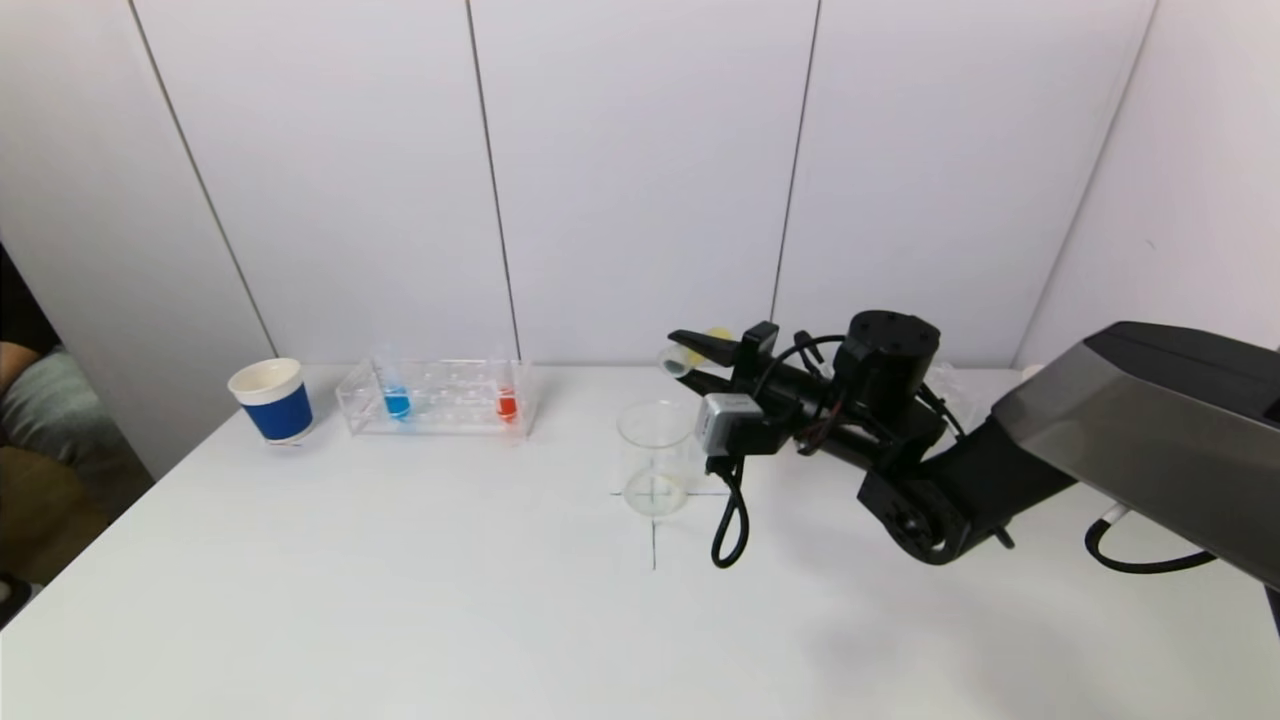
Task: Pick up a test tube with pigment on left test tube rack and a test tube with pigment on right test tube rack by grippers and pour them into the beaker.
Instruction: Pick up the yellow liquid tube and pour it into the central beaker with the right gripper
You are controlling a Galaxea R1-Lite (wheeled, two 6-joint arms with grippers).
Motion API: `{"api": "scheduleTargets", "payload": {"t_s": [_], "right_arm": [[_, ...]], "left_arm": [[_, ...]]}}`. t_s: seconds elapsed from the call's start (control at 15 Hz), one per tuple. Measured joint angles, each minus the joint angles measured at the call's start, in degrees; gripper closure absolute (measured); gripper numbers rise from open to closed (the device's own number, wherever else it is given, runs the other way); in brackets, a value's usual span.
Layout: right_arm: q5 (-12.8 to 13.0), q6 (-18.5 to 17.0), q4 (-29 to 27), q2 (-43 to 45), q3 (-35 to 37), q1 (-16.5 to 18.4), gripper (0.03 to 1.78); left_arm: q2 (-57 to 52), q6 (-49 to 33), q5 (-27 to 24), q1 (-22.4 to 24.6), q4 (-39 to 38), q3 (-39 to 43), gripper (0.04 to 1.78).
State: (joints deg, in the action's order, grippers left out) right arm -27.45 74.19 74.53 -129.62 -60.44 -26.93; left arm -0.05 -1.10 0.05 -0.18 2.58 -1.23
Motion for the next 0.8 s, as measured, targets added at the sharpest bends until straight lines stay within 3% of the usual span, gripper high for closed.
{"api": "scheduleTargets", "payload": {"t_s": [0.8], "right_arm": [[0.1,5.2,-0.8,-1.0,1.2,-0.7,1.33]], "left_arm": [[0.0,0.0,0.0,0.0,0.0,0.0,0.06]]}}
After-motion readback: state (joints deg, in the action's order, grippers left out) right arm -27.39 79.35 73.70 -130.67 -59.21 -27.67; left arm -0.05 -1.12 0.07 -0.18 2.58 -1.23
